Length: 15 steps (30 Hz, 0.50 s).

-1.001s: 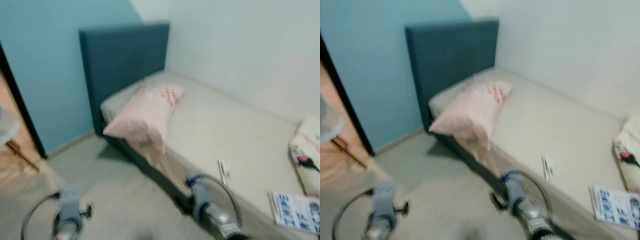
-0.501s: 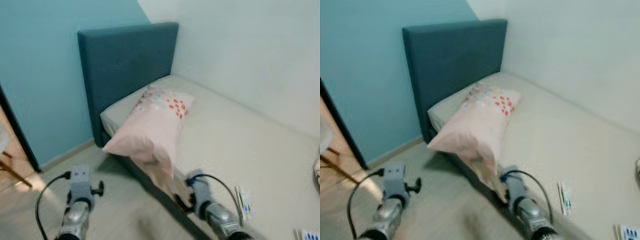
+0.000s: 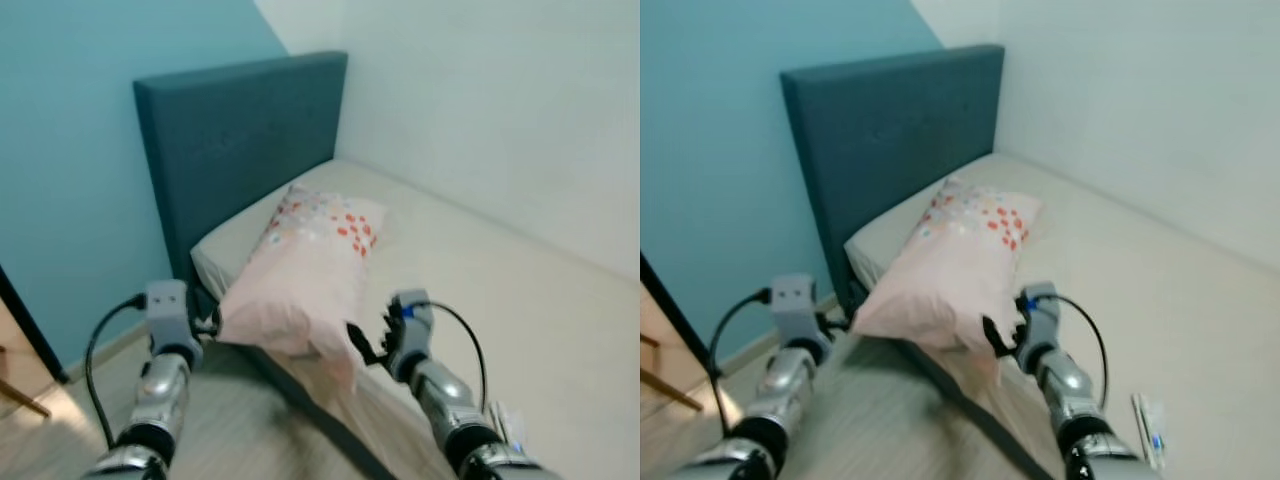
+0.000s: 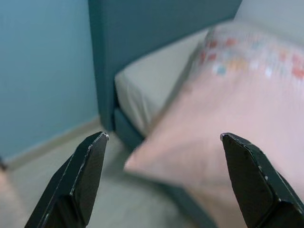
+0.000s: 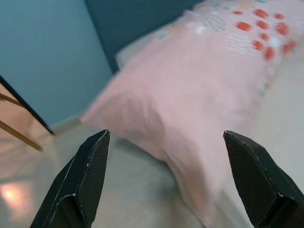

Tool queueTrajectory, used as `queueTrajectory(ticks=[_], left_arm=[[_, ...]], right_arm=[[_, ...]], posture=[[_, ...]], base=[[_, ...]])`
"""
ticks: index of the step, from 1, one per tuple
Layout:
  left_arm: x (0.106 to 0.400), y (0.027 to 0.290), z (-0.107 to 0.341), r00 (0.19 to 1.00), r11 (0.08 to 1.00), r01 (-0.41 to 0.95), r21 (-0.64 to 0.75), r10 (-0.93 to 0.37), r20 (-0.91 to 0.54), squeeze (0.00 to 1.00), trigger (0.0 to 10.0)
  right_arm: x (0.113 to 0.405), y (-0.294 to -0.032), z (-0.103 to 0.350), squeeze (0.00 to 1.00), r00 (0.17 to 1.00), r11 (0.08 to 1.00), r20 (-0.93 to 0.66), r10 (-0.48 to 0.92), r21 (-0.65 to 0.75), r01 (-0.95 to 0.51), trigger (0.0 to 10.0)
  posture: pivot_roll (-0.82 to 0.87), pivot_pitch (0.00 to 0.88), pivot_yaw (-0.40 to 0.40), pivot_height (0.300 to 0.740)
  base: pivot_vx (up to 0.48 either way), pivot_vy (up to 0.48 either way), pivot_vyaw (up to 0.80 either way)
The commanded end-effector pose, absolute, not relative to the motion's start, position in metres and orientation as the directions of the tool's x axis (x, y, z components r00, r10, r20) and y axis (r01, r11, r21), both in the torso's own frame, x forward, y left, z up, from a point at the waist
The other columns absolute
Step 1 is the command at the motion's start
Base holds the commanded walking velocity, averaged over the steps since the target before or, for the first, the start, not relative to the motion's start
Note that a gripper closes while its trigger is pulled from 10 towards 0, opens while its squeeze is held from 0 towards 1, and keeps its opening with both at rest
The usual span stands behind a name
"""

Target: Clean up the room

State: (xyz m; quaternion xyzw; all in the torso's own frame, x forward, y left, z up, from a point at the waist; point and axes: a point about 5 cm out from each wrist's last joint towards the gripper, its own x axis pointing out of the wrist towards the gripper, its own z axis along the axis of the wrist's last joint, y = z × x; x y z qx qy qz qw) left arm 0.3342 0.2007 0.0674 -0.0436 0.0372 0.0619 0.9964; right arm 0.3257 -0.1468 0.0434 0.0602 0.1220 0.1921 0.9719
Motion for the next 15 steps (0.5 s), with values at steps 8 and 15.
queueTrajectory(ticks=[8, 15], left_arm=[[0.335, 0.198, 0.07, 0.992, 0.985, -0.12, -0.123, 0.114, -0.057, 0.0, 10.0], [0.324, 0.201, 0.052, 0.982, 0.978, -0.147, -0.149, 0.126, -0.139, 0.0, 10.0]], right_arm=[[0.325, -0.144, 0.045, 0.0, 0.878, 0.902, -0.207, 0.432, 0.115, -0.416, 10.0], [0.324, -0.145, 0.045, 0.0, 0.869, 0.894, -0.208, 0.449, 0.108, -0.436, 10.0]], posture=[[-0.08, 0.006, -0.076, 0.74], [-0.08, 0.003, -0.073, 0.74]], base=[[0.378, 0.0, 0.0], [0.378, 0.0, 0.0]])
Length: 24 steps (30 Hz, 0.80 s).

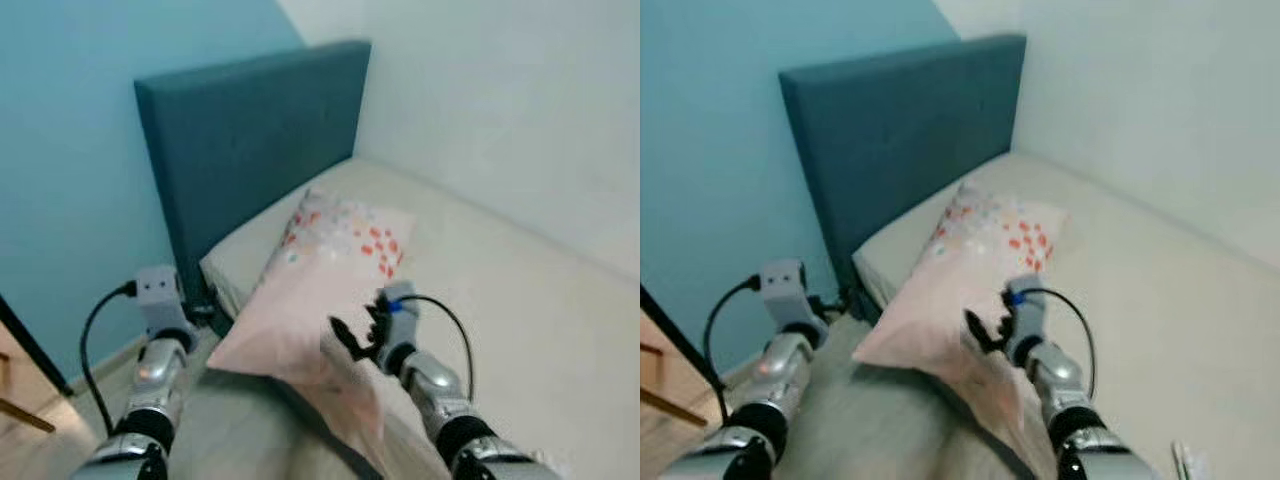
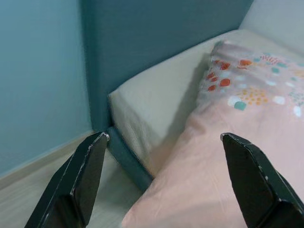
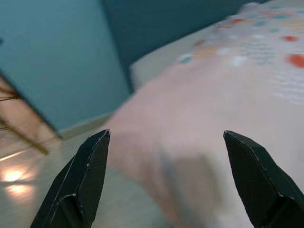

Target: Clean up the room

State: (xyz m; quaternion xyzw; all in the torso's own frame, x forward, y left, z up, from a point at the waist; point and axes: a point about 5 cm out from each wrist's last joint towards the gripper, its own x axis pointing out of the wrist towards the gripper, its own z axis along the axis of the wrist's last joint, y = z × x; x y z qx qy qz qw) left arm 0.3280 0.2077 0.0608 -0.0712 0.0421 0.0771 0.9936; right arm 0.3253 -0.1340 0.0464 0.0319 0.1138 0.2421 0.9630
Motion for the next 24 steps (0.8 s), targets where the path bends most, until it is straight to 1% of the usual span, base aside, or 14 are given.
queueTrajectory(ticks=[1, 5, 15, 17, 19, 24], left_arm=[[0.323, 0.201, 0.05, 0.981, 0.977, -0.148, -0.151, 0.126, -0.147, 0.0, 10.0], [0.32, 0.198, 0.043, 0.98, 0.979, -0.129, -0.16, 0.101, -0.171, 0.0, 10.0], [0.319, 0.199, 0.042, 0.982, 0.983, -0.087, -0.159, 0.058, -0.179, 0.0, 10.0], [0.319, 0.201, 0.043, 0.982, 0.986, -0.082, -0.146, 0.055, -0.18, 0.0, 10.0], [0.32, 0.207, 0.044, 0.98, 0.989, -0.083, -0.121, 0.059, -0.192, 0.0, 10.0], [0.32, 0.217, 0.045, 0.977, 0.99, -0.092, -0.109, 0.069, -0.201, 0.0, 10.0]], right_arm=[[0.324, -0.145, 0.045, 0.0, 0.869, 0.893, -0.208, 0.449, 0.108, -0.436, 10.0], [0.324, -0.147, 0.044, 0.0, 0.872, 0.899, -0.219, 0.437, 0.11, -0.423, 10.0], [0.327, -0.157, 0.047, 0.0, 0.899, 0.919, -0.205, 0.386, 0.17, -0.356, 10.0], [0.327, -0.16, 0.047, 0.0, 0.906, 0.923, -0.201, 0.373, 0.182, -0.34, 10.0], [0.328, -0.167, 0.048, 0.0, 0.918, 0.932, -0.2, 0.343, 0.198, -0.305, 10.0], [0.327, -0.174, 0.047, 0.0, 0.929, 0.945, -0.217, 0.3, 0.201, -0.259, 10.0]], posture=[[-0.08, 0.003, -0.073, 0.74], [-0.09, 0.003, -0.068, 0.74], [-0.09, 0.012, -0.058, 0.74], [-0.09, 0.013, -0.056, 0.74], [-0.1, 0.015, -0.051, 0.74], [-0.1, 0.018, -0.049, 0.74]], base=[[0.379, 0.0, 0.0], [0.377, 0.0, 0.0], [0.36, 0.0, -0.79], [0.24, 0.0, -0.79], [0.0, 0.0, -0.79], [0.0, 0.0, -0.79]])
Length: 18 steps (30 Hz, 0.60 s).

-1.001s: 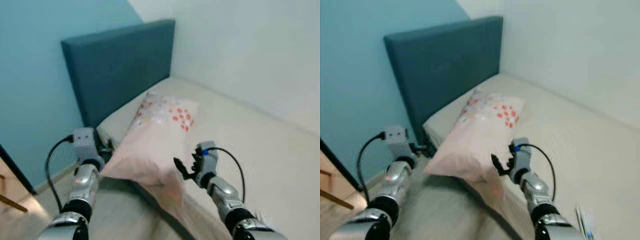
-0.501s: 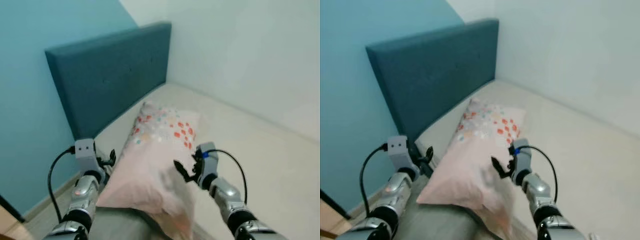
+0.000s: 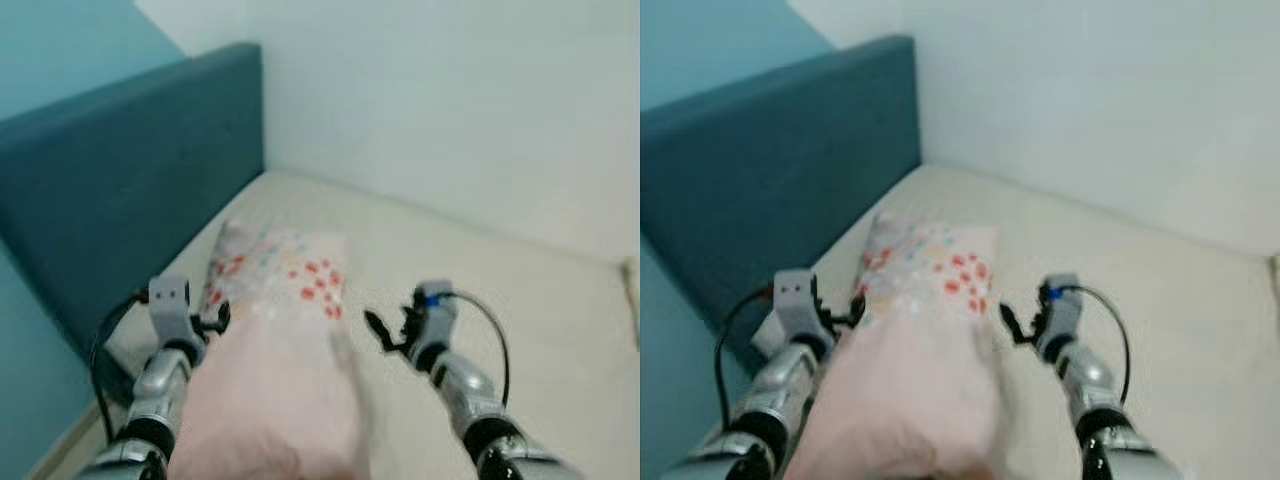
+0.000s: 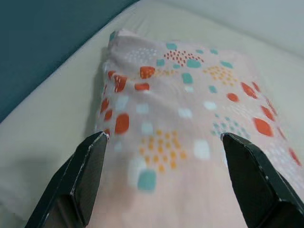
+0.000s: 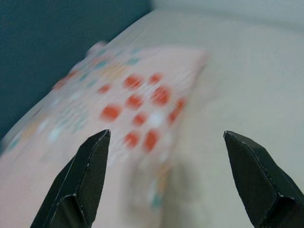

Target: Clean up the room

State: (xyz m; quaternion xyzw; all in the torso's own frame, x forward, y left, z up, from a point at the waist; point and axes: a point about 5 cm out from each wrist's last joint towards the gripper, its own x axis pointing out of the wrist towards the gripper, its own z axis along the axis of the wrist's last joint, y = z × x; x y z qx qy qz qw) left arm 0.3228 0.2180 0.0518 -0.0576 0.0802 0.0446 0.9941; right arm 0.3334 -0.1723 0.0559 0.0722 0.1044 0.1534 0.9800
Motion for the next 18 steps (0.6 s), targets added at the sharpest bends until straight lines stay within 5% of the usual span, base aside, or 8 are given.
queueTrajectory(ticks=[1, 16, 17, 18], left_arm=[[0.319, 0.222, 0.046, 0.975, 0.992, -0.086, -0.095, 0.065, -0.211, 0.0, 10.0], [0.315, 0.242, 0.05, 0.98, 0.989, -0.085, -0.119, 0.061, -0.19, 0.0, 10.0], [0.316, 0.243, 0.052, 0.984, 0.987, -0.08, -0.14, 0.055, -0.171, 0.24, 10.0], [0.316, 0.243, 0.052, 0.984, 0.987, -0.08, -0.14, 0.055, -0.171, 0.24, 10.0]], right_arm=[[0.327, -0.177, 0.046, 0.0, 0.933, 0.951, -0.222, 0.283, 0.192, -0.243, 10.0], [0.319, -0.191, 0.039, 0.0, 0.936, 0.972, -0.268, 0.227, 0.123, -0.2, 10.0], [0.319, -0.192, 0.038, 0.0, 0.938, 0.973, -0.266, 0.224, 0.118, -0.199, 10.0], [0.319, -0.192, 0.038, 0.0, 0.938, 0.973, -0.266, 0.224, 0.118, -0.199, 10.0]], posture=[[-0.1, 0.018, -0.048, 0.74], [-0.11, 0.024, -0.037, 0.705], [-0.11, 0.025, -0.038, 0.7], [-0.11, 0.025, -0.038, 0.7]], base=[[0.0, 0.0, 0.0], [0.0, 0.0, 0.0], [0.0, 0.0, 0.0], [0.0, 0.0, 0.0]])
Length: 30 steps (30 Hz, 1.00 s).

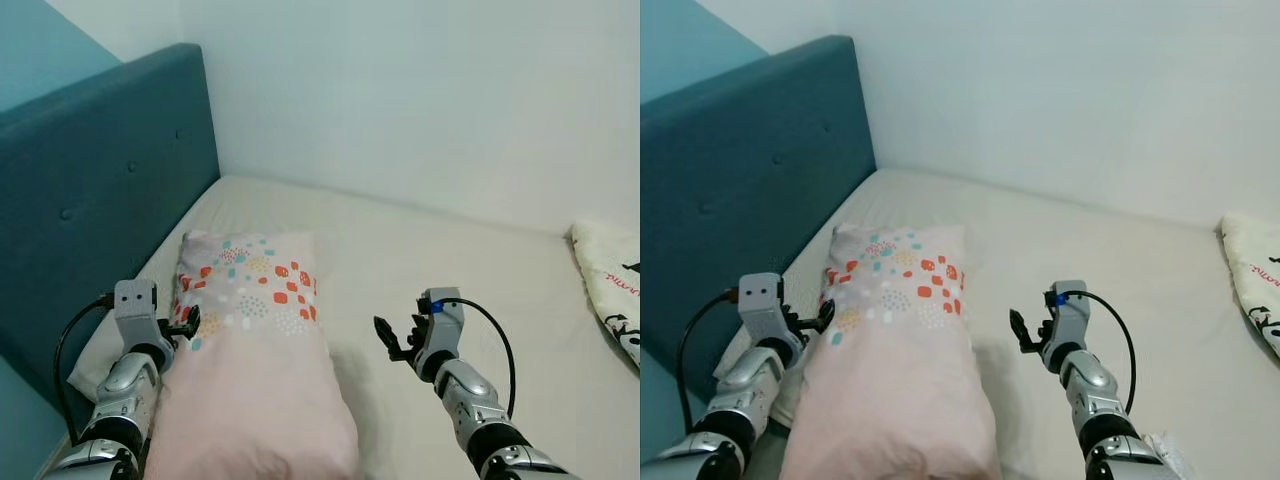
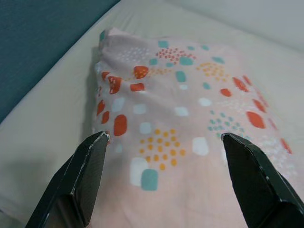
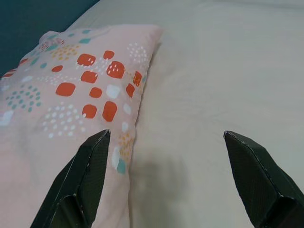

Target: Clean up the room

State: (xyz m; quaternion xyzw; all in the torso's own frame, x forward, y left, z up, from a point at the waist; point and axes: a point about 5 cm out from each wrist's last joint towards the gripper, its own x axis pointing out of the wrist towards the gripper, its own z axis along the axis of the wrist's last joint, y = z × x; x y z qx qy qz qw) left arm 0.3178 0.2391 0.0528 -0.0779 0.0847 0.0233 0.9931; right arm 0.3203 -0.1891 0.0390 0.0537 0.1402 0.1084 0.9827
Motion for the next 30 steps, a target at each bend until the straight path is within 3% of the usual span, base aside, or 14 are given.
queueTrajectory(ticks=[1, 7, 14, 15, 17, 18, 25, 30], left_arm=[[0.316, 0.24, 0.055, 0.991, 0.983, -0.028, -0.183, 0.003, -0.133, 1.0, 10.0], [0.318, 0.234, 0.064, 0.991, 0.962, 0.11, -0.251, -0.125, -0.044, 1.0, 10.0], [0.315, 0.242, 0.059, 0.977, 0.957, 0.151, -0.248, -0.183, -0.112, 1.0, 10.0], [0.308, 0.242, 0.048, 0.95, 0.952, 0.197, -0.234, -0.244, -0.194, 0.31, 10.0], [0.306, 0.242, 0.045, 0.942, 0.951, 0.208, -0.231, -0.258, -0.215, 0.31, 10.0], [0.301, 0.244, 0.038, 0.933, 0.955, 0.196, -0.221, -0.251, -0.257, 0.0, 10.0], [0.294, 0.245, 0.027, 0.906, 0.966, 0.196, -0.167, -0.244, -0.346, 0.0, 10.0], [0.301, 0.233, 0.032, 0.906, 0.931, 0.224, -0.287, -0.307, -0.291, 0.0, 10.0]], right_arm=[[0.317, -0.192, 0.037, 0.0, 0.939, 0.975, -0.268, 0.217, 0.11, -0.194, 10.0], [0.315, -0.198, 0.036, 0.0, 0.944, 0.981, -0.27, 0.191, 0.085, -0.175, 10.0], [0.314, -0.201, 0.036, 0.0, 0.946, 0.983, -0.269, 0.182, 0.07, -0.169, 10.0], [0.311, -0.2, 0.033, 0.0, 0.944, 0.983, -0.273, 0.183, 0.074, -0.169, 10.0], [0.311, -0.2, 0.033, 0.0, 0.944, 0.983, -0.274, 0.183, 0.075, -0.169, 10.0], [0.31, -0.198, 0.031, 0.0, 0.942, 0.982, -0.276, 0.189, 0.081, -0.173, 10.0], [0.306, -0.187, 0.028, 0.0, 0.94, 0.968, -0.248, 0.236, 0.143, -0.206, 10.0], [0.306, -0.184, 0.029, 0.0, 0.94, 0.966, -0.239, 0.242, 0.146, -0.211, 10.0]], posture=[[-0.11, 0.025, -0.038, 0.695], [-0.12, 0.03, -0.032, 0.675], [-0.12, 0.038, -0.026, 0.65], [-0.12, 0.039, -0.025, 0.64], [-0.12, 0.039, -0.025, 0.635], [-0.12, 0.045, -0.022, 0.63], [-0.12, 0.053, -0.025, 0.595], [-0.12, 0.058, -0.021, 0.575]], base=[[0.0, 0.0, 0.0], [0.0, 0.0, 0.0], [0.0, 0.0, 0.0], [0.0, 0.0, 0.0], [0.0, 0.0, 0.0], [0.0, 0.0, 0.0], [0.0, 0.0, 0.0], [0.0, 0.0, 0.0]])
